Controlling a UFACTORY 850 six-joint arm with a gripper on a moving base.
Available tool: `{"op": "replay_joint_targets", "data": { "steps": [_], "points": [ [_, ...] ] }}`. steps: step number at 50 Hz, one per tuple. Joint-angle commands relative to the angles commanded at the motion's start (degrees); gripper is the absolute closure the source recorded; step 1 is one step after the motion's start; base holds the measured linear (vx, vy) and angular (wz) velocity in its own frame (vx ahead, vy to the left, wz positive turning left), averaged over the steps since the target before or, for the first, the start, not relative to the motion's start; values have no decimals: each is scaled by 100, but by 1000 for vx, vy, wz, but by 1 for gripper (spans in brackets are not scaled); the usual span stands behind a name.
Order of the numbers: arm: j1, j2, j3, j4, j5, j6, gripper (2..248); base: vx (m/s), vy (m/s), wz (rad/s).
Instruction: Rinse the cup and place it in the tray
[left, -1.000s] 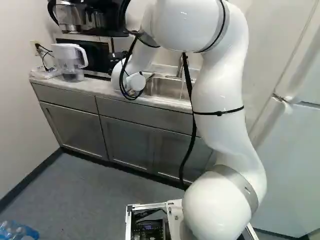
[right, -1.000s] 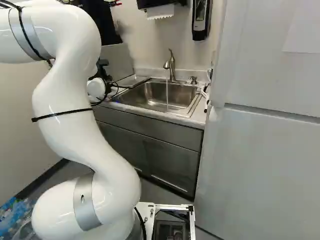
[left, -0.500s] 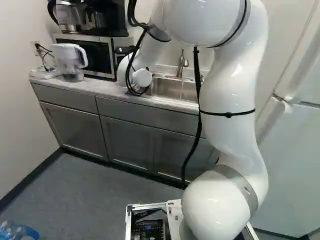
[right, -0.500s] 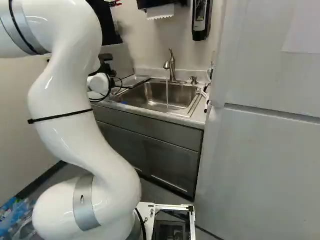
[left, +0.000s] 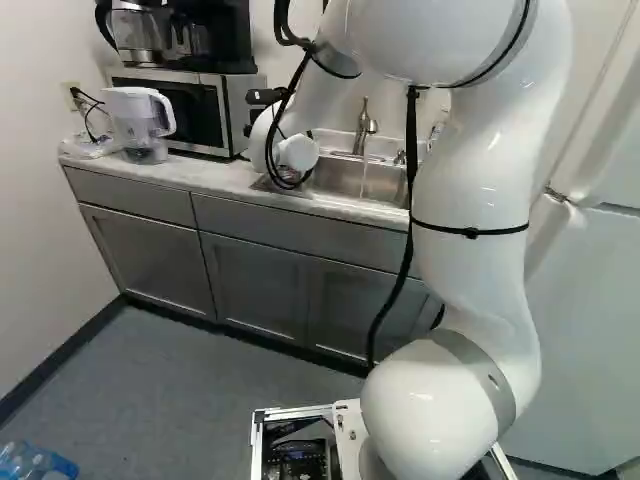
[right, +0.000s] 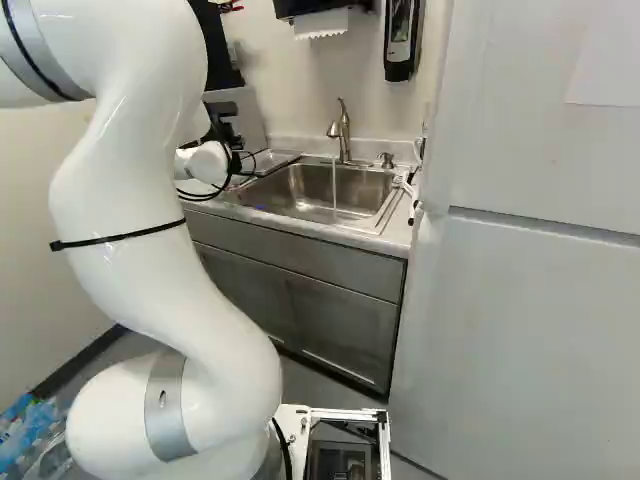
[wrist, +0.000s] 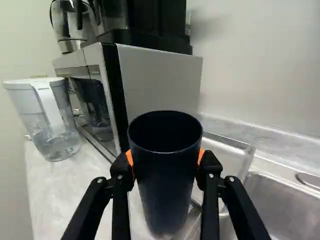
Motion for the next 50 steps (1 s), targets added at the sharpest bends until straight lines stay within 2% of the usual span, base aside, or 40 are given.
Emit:
{"op": "replay_joint_targets", "data": {
  "steps": [50],
  "points": [
    [-726,403,470,0,0,0,124,0,0,0]
  ]
}}
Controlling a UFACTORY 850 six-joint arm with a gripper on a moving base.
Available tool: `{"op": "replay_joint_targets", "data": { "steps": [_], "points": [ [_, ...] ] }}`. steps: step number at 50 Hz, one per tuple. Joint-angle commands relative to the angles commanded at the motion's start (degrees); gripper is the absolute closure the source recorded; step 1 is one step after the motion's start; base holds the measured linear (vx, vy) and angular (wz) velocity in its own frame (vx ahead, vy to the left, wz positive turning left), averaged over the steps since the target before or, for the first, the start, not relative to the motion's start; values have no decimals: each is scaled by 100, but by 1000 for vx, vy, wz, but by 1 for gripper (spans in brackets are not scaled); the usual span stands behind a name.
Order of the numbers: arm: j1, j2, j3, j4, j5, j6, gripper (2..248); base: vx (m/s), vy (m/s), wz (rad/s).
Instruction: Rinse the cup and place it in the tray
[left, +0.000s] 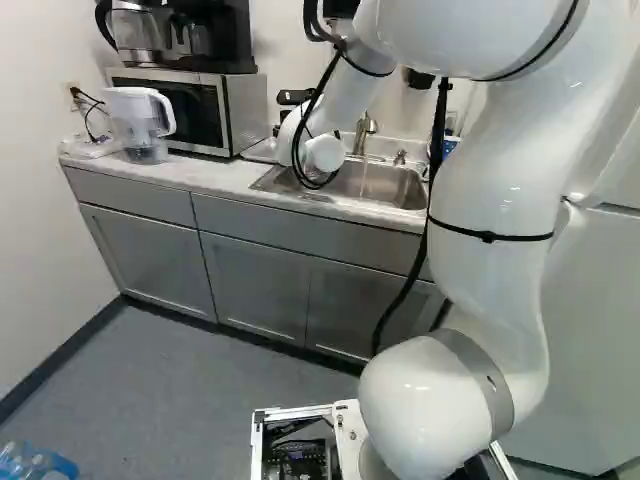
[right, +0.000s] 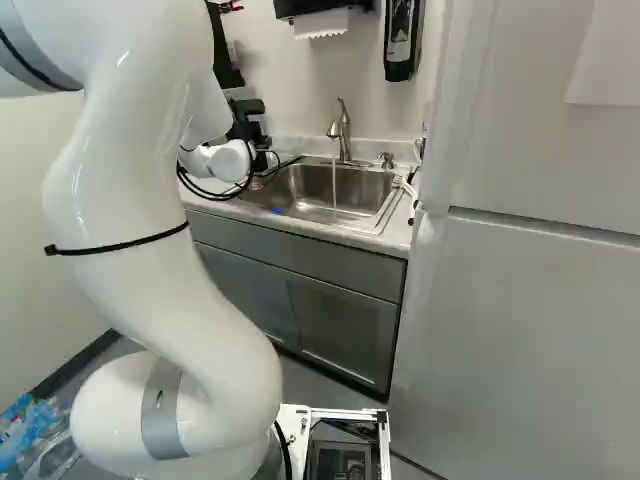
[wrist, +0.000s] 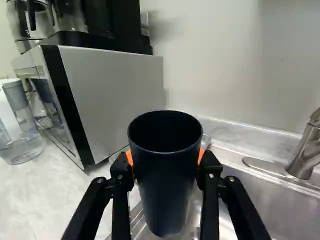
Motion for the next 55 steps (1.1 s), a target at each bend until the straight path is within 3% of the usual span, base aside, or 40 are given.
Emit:
{"op": "replay_joint_targets", "data": {
  "steps": [38,55],
  "points": [
    [-572,66,270,10,29,0,124,0,0,0],
    [-831,59,483,178,29,0,124,0,0,0]
  ]
}}
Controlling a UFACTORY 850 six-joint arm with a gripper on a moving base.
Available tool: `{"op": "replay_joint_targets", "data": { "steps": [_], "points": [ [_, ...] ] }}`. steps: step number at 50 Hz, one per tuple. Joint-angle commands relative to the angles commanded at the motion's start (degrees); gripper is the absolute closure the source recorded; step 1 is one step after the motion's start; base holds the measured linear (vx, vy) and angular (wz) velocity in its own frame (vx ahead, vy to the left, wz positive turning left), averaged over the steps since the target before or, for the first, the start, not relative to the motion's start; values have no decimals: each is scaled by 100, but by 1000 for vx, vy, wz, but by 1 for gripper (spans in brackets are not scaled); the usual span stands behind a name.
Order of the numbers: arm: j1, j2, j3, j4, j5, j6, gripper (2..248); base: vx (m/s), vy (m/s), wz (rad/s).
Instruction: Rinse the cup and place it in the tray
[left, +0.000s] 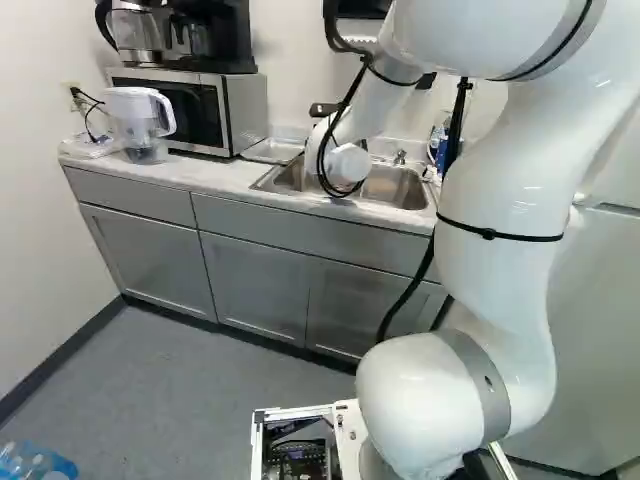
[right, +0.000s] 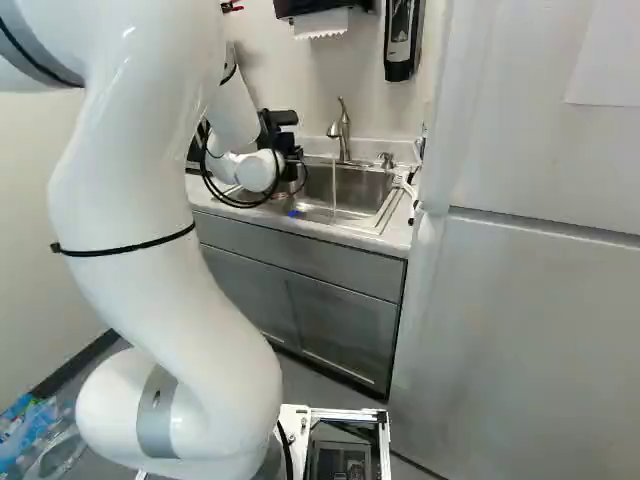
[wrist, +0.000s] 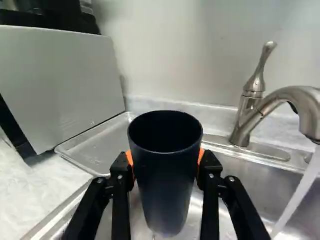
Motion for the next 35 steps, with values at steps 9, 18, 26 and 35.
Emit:
{"op": "replay_joint_targets", "data": {
  "steps": [9,18,26,35],
  "points": [
    [-139,16,137,65,0,0,124,0,0,0],
    [-281,10,251,65,0,0,124,0,0,0],
    [-409,37,295,65,0,0,124,0,0,0],
    [-554,69,332,65,0,0,124,0,0,0]
  ]
}}
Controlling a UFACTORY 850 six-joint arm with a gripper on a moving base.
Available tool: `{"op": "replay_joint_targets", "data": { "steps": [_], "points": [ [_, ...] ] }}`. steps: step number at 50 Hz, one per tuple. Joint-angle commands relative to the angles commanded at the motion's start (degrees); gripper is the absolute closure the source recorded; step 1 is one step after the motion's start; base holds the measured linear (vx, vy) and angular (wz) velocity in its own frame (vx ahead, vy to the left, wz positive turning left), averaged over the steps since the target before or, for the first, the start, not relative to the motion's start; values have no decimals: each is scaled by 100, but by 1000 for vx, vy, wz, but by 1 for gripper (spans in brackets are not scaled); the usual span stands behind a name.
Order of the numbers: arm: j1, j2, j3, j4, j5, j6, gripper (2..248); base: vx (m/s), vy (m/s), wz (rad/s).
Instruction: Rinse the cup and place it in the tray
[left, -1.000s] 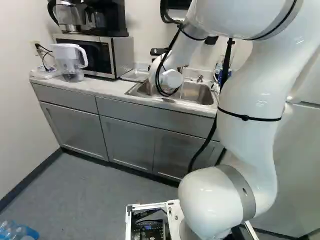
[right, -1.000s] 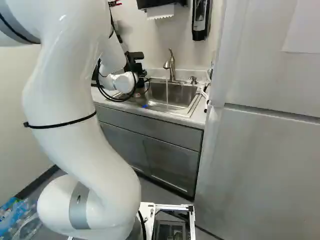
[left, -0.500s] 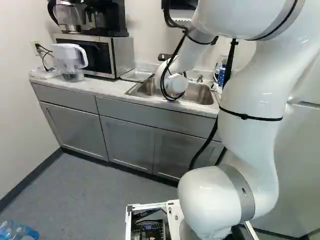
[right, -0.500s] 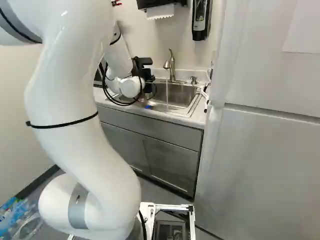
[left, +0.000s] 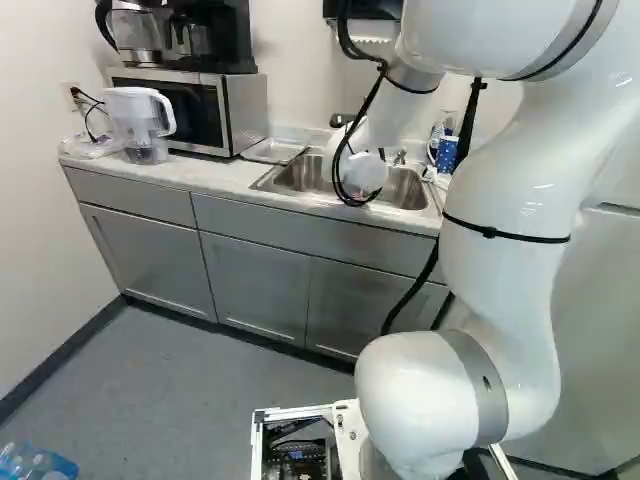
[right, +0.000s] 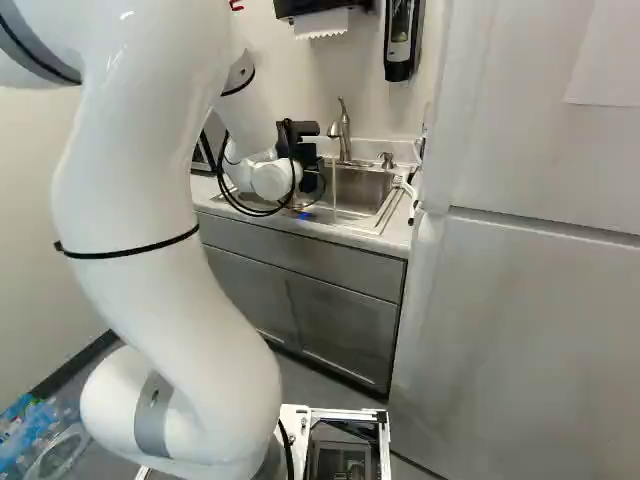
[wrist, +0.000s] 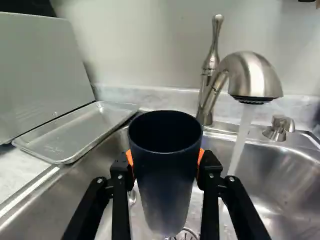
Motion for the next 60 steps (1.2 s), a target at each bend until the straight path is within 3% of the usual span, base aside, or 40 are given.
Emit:
{"op": "replay_joint_targets", "data": {
  "steps": [43,60],
  "points": [
    [-698,22,26,0,0,0,124,0,0,0],
    [-705,20,24,0,0,0,124,0,0,0]
  ]
}}
